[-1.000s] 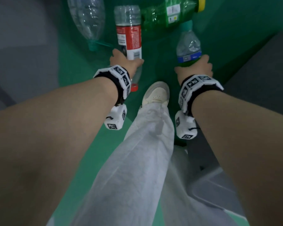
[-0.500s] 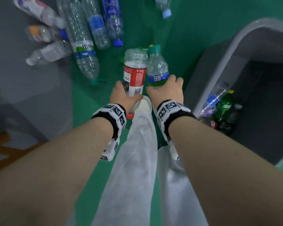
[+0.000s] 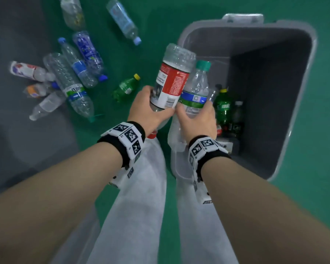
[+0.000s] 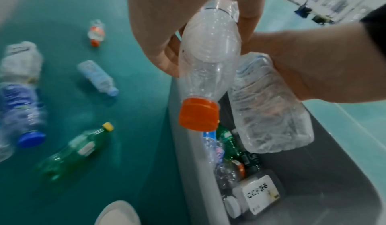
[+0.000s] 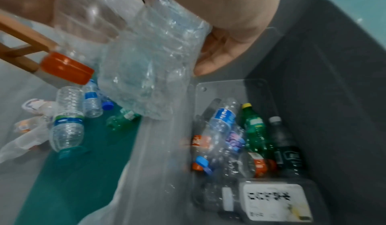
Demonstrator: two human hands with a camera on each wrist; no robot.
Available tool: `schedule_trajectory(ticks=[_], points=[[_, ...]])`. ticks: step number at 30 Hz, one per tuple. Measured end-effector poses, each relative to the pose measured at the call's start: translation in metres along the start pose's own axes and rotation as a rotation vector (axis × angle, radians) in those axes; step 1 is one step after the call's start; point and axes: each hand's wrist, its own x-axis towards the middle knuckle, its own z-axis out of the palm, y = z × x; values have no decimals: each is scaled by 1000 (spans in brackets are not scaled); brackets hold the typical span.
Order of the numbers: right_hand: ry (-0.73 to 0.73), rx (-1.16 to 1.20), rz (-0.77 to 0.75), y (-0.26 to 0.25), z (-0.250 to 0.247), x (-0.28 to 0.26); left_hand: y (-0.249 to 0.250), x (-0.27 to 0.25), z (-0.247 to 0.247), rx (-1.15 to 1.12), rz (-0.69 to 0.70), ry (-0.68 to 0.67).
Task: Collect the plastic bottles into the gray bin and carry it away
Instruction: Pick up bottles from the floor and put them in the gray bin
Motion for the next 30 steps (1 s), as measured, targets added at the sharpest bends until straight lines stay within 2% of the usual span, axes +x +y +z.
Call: schedule_trajectory(ticks=[4, 7, 14, 19, 24, 30], points=[[88, 4, 24, 47, -37, 14, 29, -16, 46, 88, 63, -111], [133, -28, 70, 82, -55, 28, 39, -16, 83, 109, 72, -132], [243, -106, 214, 168, -78, 71, 40, 6, 177, 139, -43, -171], [177, -121, 336, 207, -70, 115, 19, 42, 240, 288, -122, -304], [94, -72, 377, 228, -48, 157, -4, 79, 286, 406, -126, -360], [56, -71, 412, 243, -22, 187, -25, 100, 305, 520, -159, -394]])
